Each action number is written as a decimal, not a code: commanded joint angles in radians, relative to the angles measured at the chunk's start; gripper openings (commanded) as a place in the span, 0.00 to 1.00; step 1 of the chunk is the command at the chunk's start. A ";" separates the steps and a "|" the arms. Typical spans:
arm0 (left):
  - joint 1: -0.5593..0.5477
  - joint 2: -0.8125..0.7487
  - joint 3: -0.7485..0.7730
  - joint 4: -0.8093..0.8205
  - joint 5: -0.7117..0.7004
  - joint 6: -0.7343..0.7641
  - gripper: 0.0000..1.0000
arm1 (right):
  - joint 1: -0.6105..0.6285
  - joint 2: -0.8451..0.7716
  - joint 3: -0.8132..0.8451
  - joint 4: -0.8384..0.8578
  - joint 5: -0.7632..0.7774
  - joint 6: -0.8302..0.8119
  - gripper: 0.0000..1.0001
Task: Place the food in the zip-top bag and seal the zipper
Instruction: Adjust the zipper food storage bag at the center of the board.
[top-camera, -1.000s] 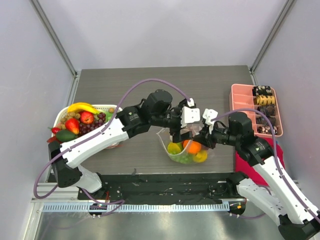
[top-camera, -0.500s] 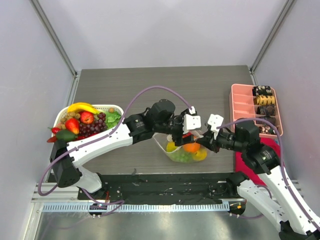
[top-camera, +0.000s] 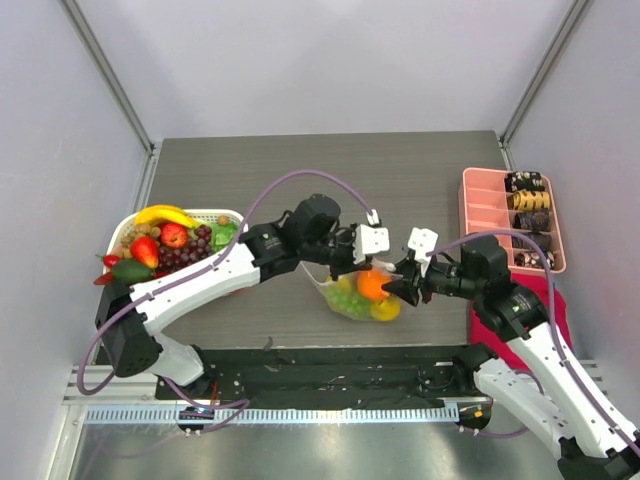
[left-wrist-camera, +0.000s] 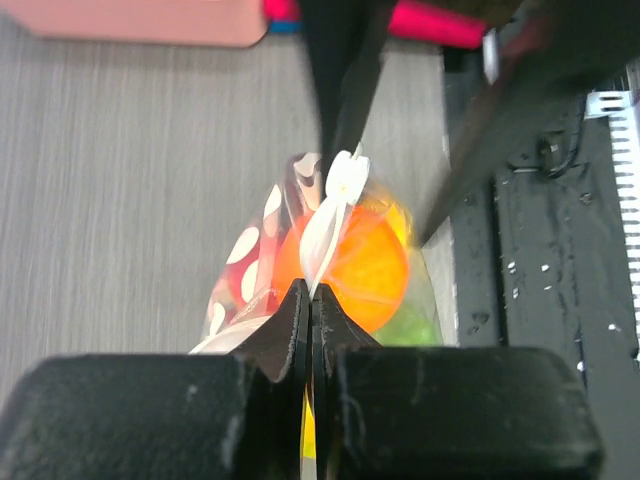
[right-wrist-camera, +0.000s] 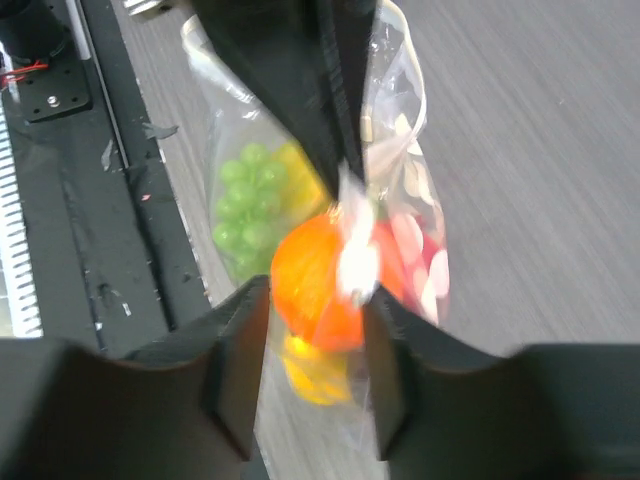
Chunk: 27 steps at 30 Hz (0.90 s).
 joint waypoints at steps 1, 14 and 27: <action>0.091 -0.082 -0.002 -0.030 0.058 -0.030 0.00 | 0.003 -0.032 -0.015 0.121 0.023 0.008 0.58; 0.146 -0.114 -0.042 -0.015 0.146 -0.117 0.00 | 0.003 -0.058 -0.222 0.594 0.035 0.182 0.60; 0.160 -0.080 -0.006 -0.037 0.178 -0.128 0.00 | 0.003 0.071 -0.216 0.752 -0.043 0.215 0.28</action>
